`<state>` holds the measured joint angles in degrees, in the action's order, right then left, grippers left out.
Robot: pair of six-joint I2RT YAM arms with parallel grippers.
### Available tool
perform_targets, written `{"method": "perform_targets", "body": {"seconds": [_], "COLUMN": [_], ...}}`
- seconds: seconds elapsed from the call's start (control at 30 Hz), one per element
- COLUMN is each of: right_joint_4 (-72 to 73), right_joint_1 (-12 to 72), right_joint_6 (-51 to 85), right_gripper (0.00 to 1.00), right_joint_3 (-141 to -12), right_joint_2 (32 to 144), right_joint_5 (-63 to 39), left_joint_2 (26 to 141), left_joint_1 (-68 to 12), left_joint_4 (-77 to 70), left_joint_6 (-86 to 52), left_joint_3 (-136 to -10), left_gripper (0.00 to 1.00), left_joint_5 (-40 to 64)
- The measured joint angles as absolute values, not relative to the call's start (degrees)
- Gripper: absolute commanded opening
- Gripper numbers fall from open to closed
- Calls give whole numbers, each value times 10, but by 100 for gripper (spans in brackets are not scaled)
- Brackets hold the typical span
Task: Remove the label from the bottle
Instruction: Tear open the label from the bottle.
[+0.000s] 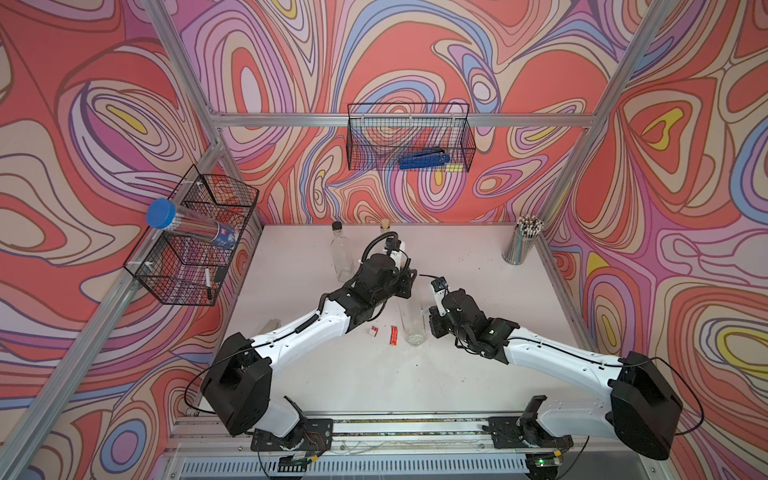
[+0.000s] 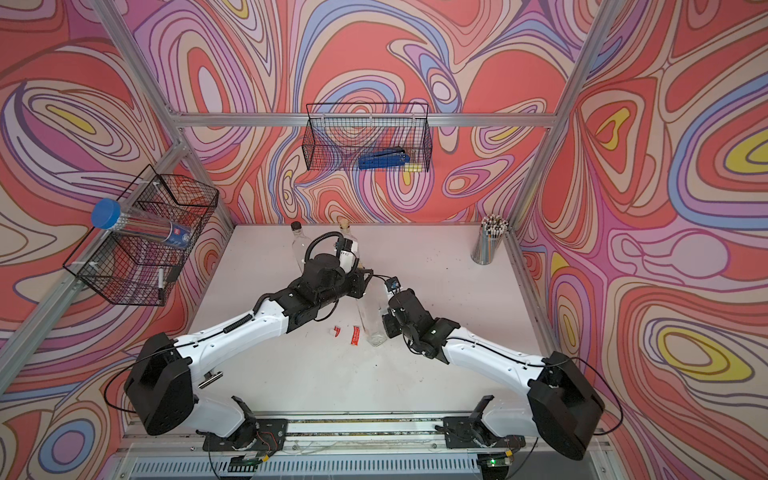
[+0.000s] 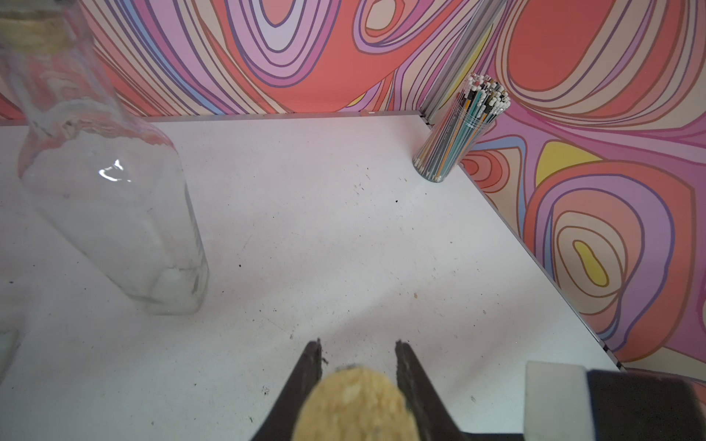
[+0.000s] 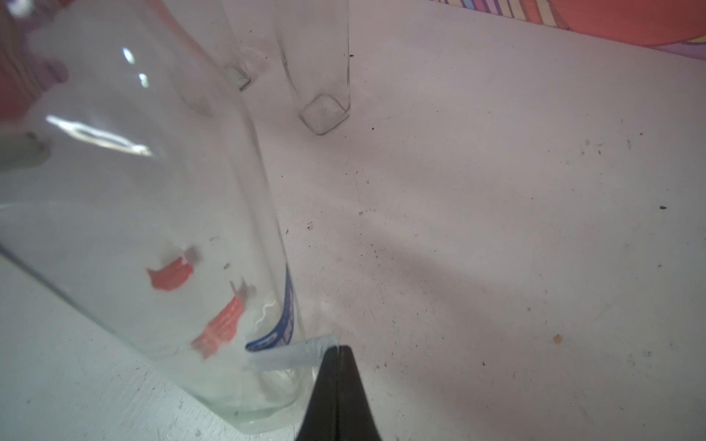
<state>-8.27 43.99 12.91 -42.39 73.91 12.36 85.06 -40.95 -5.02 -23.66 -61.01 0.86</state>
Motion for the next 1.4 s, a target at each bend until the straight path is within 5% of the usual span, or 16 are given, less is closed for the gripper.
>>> {"method": "perform_targets", "body": {"seconds": [1.4], "right_joint_4": [-81], "right_joint_1": [424], "right_joint_6": [116], "right_gripper": [0], "right_joint_3": [-419], "right_joint_2": [736], "right_joint_5": [119], "left_joint_2": [840], "left_joint_1": [-409], "left_joint_4": [-67], "left_joint_6": [-221], "left_joint_3": [-595], "left_gripper": [0], "left_joint_5": [20]}}
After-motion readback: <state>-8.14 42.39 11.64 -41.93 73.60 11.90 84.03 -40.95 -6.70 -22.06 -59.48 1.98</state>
